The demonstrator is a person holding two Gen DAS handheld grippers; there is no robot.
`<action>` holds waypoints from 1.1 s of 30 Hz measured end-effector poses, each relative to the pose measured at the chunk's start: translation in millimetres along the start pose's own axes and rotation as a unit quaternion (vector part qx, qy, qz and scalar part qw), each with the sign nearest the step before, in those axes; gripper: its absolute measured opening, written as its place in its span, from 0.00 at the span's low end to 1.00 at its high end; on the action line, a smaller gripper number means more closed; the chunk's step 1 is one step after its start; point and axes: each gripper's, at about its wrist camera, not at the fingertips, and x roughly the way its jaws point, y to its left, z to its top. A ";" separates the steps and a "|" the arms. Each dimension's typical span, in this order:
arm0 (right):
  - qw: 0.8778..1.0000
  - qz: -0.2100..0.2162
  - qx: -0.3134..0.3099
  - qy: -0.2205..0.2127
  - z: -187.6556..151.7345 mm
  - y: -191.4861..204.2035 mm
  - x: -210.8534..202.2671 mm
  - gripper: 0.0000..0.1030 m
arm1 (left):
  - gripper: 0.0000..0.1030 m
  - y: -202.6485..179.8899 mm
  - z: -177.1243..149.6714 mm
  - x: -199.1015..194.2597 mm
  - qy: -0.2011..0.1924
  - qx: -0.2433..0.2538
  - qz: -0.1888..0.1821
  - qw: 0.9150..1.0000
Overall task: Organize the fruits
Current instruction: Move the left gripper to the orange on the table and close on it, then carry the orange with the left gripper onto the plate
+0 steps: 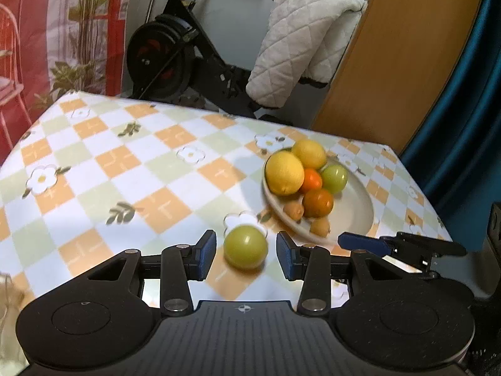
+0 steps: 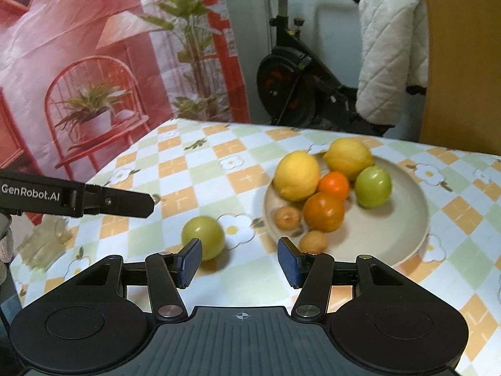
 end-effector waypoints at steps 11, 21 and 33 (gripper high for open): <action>0.999 0.030 -0.002 0.039 -21.5 19.1 1.3 0.49 | 0.43 9.9 -34.3 -7.2 0.030 -0.001 -0.003 1.000; 0.993 0.071 -0.052 0.074 -36.3 54.6 1.8 0.49 | 0.43 22.9 -55.6 -13.5 0.052 -0.028 -0.006 0.998; 0.985 0.090 -0.085 0.122 -46.4 72.5 7.7 0.42 | 0.43 20.5 -67.0 -3.5 0.091 -0.040 -0.041 0.994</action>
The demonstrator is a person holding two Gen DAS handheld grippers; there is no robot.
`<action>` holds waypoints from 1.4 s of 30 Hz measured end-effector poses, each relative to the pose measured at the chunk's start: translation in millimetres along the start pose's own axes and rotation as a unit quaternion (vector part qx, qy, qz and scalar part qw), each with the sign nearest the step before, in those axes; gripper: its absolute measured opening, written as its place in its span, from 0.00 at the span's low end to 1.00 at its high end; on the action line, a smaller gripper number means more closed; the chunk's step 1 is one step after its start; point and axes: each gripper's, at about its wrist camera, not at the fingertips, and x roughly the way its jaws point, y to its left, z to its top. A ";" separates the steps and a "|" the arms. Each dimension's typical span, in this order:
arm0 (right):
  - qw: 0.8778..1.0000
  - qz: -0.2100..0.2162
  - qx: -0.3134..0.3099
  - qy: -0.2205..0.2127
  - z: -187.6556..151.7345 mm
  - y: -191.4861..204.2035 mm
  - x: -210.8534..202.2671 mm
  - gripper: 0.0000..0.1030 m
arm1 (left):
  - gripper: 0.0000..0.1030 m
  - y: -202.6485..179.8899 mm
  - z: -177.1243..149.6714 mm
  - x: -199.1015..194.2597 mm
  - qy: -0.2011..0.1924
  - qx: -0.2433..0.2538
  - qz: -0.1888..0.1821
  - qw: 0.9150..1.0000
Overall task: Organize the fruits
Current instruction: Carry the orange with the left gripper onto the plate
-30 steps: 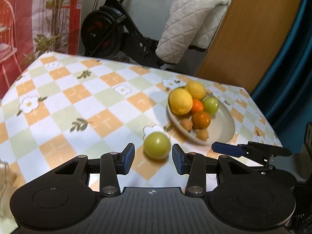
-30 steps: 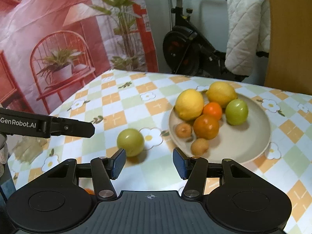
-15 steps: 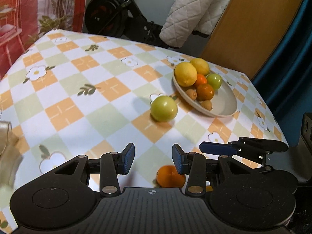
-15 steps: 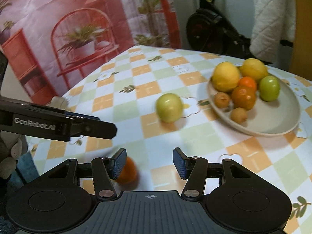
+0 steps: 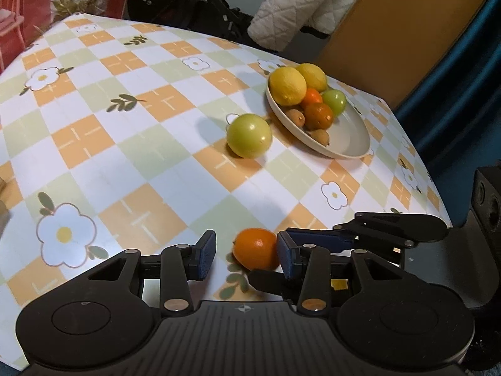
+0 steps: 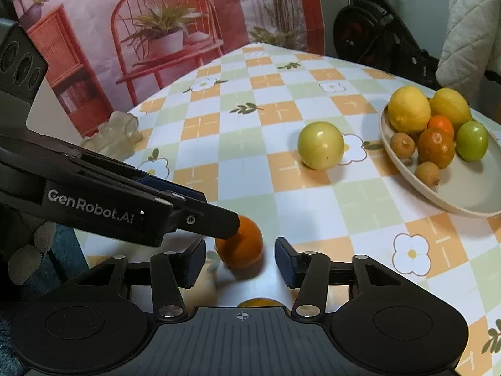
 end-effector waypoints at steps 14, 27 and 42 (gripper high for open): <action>1.000 0.010 0.019 0.000 -4.7 -7.2 2.6 0.29 | 0.44 -7.4 -4.3 15.9 0.005 0.009 -0.004 1.000; 0.999 -0.016 0.041 -0.023 -4.5 -17.9 0.4 0.29 | 0.38 -13.2 4.0 24.7 -0.014 -0.001 -0.018 1.000; 0.989 -0.082 0.105 -0.071 -8.9 -69.0 -11.1 0.29 | 0.38 -57.8 38.1 67.0 -0.013 0.030 -0.040 0.999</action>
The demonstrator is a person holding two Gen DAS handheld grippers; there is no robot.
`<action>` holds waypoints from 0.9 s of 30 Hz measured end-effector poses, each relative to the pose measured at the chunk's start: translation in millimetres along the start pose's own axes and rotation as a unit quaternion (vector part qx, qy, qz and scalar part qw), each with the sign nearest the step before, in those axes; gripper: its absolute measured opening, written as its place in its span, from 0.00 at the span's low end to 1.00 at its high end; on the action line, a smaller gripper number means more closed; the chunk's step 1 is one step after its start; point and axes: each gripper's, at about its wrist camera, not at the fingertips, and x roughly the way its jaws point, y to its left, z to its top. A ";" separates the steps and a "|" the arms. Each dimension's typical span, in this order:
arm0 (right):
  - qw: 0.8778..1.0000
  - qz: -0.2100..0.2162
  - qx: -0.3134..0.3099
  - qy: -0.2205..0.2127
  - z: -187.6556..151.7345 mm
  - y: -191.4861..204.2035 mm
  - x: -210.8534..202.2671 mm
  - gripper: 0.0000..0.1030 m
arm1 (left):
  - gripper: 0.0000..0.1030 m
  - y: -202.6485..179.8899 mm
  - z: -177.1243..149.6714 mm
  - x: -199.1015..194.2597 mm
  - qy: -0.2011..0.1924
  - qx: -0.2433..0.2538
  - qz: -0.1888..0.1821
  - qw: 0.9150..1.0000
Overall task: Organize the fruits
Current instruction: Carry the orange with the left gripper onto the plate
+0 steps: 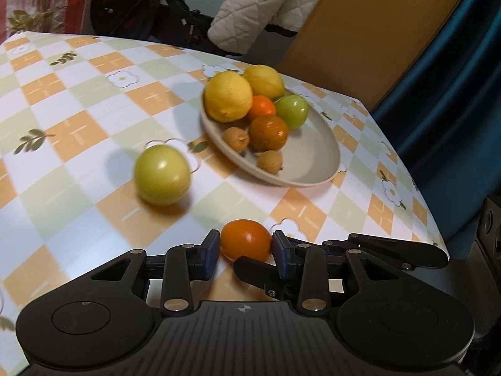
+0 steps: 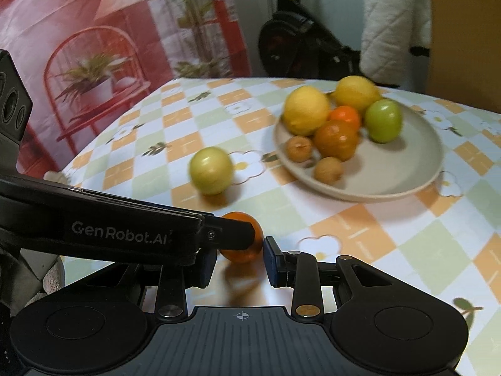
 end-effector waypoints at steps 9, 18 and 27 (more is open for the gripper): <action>0.999 -0.029 0.014 -0.032 2.3 -21.0 -11.7 0.29 | 0.37 -21.9 15.8 13.7 -0.003 0.009 -0.017 1.000; 0.996 -0.051 0.022 -0.065 13.7 -42.4 -27.1 0.29 | 0.37 -42.8 38.8 22.1 -0.012 0.024 -0.037 0.999; 0.994 -0.068 0.026 -0.076 29.8 -70.6 -23.2 0.29 | 0.37 -61.7 63.8 48.4 -0.004 0.034 -0.038 0.999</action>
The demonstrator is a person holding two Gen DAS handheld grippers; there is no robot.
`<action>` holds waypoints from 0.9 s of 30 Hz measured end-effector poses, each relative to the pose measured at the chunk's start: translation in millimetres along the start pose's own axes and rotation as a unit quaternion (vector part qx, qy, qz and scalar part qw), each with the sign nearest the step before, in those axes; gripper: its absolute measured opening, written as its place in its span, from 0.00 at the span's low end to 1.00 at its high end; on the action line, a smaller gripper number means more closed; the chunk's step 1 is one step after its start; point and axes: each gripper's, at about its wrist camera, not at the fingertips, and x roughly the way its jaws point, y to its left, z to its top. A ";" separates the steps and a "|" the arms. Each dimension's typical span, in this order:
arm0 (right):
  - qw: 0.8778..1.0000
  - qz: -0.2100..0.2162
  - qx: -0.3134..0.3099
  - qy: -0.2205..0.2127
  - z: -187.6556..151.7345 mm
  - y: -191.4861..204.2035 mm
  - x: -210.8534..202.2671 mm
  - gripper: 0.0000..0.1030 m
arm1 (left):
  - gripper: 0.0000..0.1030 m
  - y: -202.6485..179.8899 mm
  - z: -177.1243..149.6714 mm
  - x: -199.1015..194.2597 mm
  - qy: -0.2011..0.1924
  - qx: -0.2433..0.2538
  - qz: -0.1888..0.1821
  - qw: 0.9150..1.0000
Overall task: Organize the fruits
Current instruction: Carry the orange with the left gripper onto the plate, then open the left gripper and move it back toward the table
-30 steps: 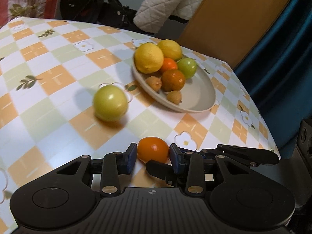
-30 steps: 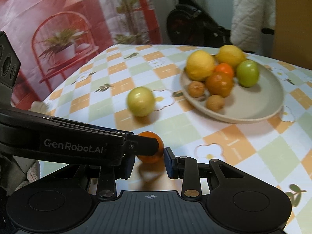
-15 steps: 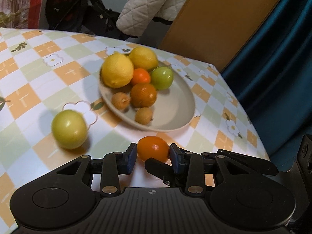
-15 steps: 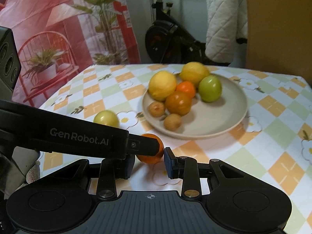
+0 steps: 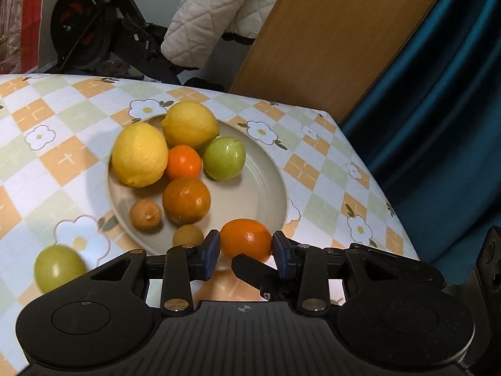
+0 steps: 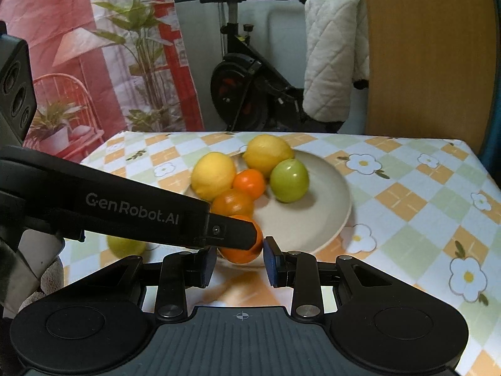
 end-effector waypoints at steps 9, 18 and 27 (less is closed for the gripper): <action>1.000 -0.003 0.014 0.012 4.0 -21.5 24.6 0.29 | 0.37 -1.3 12.5 24.5 0.018 0.011 0.018 1.000; 1.000 0.003 0.016 0.023 5.7 -22.9 37.3 0.29 | 0.37 3.1 15.4 30.8 0.025 0.009 0.028 0.999; 0.999 -0.006 0.026 0.019 3.7 -21.8 19.8 0.30 | 0.38 5.6 14.3 5.5 0.013 0.005 0.027 1.000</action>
